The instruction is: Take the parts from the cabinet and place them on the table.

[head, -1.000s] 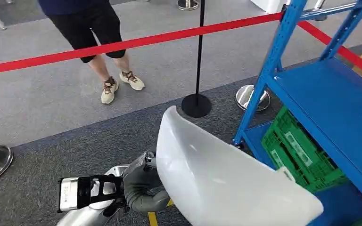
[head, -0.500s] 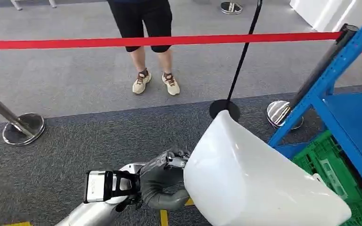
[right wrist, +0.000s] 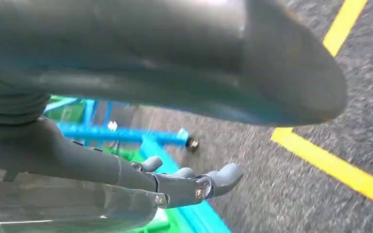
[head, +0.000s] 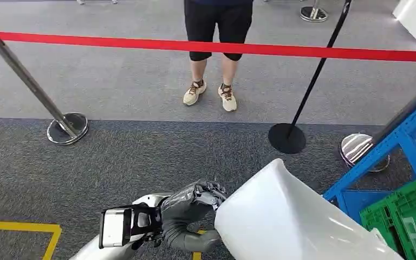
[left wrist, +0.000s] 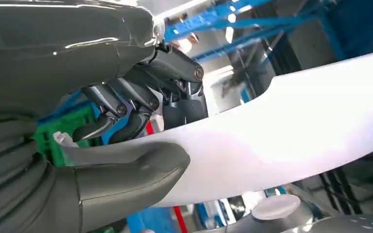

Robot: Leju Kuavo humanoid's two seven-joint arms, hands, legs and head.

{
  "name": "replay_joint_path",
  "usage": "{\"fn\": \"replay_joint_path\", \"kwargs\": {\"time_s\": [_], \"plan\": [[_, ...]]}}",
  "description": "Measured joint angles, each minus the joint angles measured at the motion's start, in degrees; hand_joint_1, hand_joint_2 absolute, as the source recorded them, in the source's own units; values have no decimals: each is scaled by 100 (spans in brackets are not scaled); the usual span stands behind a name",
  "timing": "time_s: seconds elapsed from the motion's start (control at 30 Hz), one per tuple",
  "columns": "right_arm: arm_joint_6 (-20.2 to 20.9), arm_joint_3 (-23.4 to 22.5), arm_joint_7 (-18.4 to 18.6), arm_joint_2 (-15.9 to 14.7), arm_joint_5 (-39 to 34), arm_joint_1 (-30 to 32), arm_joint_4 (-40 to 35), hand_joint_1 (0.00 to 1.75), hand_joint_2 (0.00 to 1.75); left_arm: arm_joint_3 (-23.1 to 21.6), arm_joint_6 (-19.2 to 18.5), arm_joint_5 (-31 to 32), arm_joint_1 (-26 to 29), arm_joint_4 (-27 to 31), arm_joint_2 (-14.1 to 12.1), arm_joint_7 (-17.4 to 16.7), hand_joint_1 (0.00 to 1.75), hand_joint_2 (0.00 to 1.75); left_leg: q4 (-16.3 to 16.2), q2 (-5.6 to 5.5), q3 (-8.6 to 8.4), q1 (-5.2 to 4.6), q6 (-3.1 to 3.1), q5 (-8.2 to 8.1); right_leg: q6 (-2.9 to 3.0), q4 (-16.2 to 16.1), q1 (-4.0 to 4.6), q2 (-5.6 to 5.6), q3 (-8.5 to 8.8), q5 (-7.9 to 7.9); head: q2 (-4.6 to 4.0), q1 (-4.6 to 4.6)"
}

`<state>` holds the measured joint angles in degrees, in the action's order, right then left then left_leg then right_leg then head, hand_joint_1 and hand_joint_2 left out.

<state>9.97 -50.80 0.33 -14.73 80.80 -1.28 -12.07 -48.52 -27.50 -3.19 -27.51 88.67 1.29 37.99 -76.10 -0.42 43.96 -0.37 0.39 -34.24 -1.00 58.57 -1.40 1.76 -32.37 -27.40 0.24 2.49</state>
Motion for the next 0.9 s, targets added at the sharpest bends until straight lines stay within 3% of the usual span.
{"fn": "replay_joint_path", "kwargs": {"time_s": [0.03,0.07,0.1,0.13,0.17,0.2,0.3,0.33,0.37,0.4,0.43,0.47,0.5,0.53,0.57,0.63,0.67,0.7,0.73,0.8,0.83,0.9], "plan": [[-20,0,-42,-9,9,-8,0,0,0,9,9,40,24,7,-13,-20,175,175,-56,5,38,0,5,45,2,0,2,81,1,-2,0,0],[-37,0,-77,-22,24,-30,0,0,0,20,15,66,45,20,-20,-48,175,175,173,12,-72,-1,16,209,3,0,6,160,3,-5,0,2],[-37,2,-105,-24,57,-51,0,0,0,35,20,86,53,54,-24,-72,175,175,673,35,-341,-5,35,456,-3,-1,6,235,14,-10,0,0],[-39,7,-116,-31,103,-78,0,0,0,50,20,88,53,92,-24,-85,175,175,1262,158,-684,-26,67,682,-14,-1,6,303,33,-19,0,2],[-39,13,-116,-40,121,-94,0,0,0,68,20,88,52,131,-22,-85,175,175,1717,533,-972,-84,124,757,-29,-2,9,353,66,-29,0,4],[-48,24,-116,-40,147,-97,0,0,0,92,18,92,55,171,-18,-88,175,175,1780,671,-1006,-132,163,668,-71,-4,35,405,74,-57,0,-13],[-98,52,-107,-55,199,-120,0,0,0,138,-26,86,63,238,-22,-118,175,175,1806,409,-985,-177,222,689,-153,-48,-11,637,177,-84,0,-2],[-109,61,-107,-72,206,-134,-7,0,0,153,-37,86,67,269,-15,-120,175,175,1885,308,-1106,-123,278,752,-196,-50,-14,695,196,-116,0,4],[-120,74,-105,-77,221,-153,-9,0,0,157,-68,86,62,302,-13,-116,175,175,1917,257,-1120,-97,295,773,-222,59,-40,383,189,-188,0,-18],[-133,94,-101,-88,225,-153,-9,0,0,162,-94,79,54,313,2,-114,175,175,1914,196,-1116,-78,338,795,-226,338,-42,97,76,-369,0,-24],[-153,107,-77,-112,250,-133,-9,0,0,159,-105,79,69,326,11,-114,175,175,1915,106,-1112,-74,340,795,-237,744,-42,-60,-121,-569,0,-64],[-168,109,-61,-153,260,-107,-9,0,0,151,-131,83,92,328,9,-116,175,175,1911,-7,-1102,-75,345,798,-254,1265,-39,-128,-391,-789,0,-72],[-175,109,-57,-171,267,-93,-9,0,0,151,-133,81,126,330,6,-118,175,175,1909,-101,-1101,-75,345,798,-264,1644,-36,-149,-600,-882,0,-72],[-177,111,-55,-179,271,-85,-9,0,0,151,-135,81,152,334,0,-118,175,175,1905,-195,-1103,-75,344,798,-259,1762,-35,-154,-703,-847,0,-66],[-177,114,-57,-184,280,-89,-9,0,0,151,-135,81,163,339,-7,-118,175,175,1901,-276,-1111,-71,343,797,-248,1607,-41,-156,-668,-702,0,-74],[-177,118,-57,-256,300,-113,-15,0,0,175,-138,79,167,389,-11,-125,175,175,1852,-453,-1127,-36,297,767,-270,572,-76,-235,-249,-96,0,-70],[-177,120,-64,-284,300,-117,-15,0,0,190,-138,75,169,424,-11,-125,175,175,1803,-529,-1118,-16,249,734,-305,58,-118,-444,-38,71,0,-72],[-169,120,-64,-286,300,-128,-15,0,0,201,-138,72,170,446,-15,-125,175,175,1771,-583,-1077,-48,208,714,-318,-3,-107,-643,31,-65,0,-83],[-156,120,-61,-317,302,-143,-15,0,0,214,-138,73,184,478,-15,-133,175,175,1756,-656,-1040,-31,185,721,-251,-3,-95,-592,26,-39,0,-77],[-94,127,-35,-343,319,-170,-15,0,0,262,-138,81,256,560,-40,-133,175,175,1790,-771,-1017,0,132,754,-176,3,-49,-468,52,-50,0,-79],[-87,133,-35,-346,326,-181,-15,0,0,299,-138,99,285,599,-55,-133,175,175,1785,-825,-1002,4,112,752,-135,-11,-70,-399,58,-35,0,-70],[-90,138,-40,-372,354,-204,-20,0,0,348,-140,147,310,667,-88,-136,175,175,1526,-234,-853,-37,67,551,-65,-20,-65,-276,61,-35,0,-37]]}}
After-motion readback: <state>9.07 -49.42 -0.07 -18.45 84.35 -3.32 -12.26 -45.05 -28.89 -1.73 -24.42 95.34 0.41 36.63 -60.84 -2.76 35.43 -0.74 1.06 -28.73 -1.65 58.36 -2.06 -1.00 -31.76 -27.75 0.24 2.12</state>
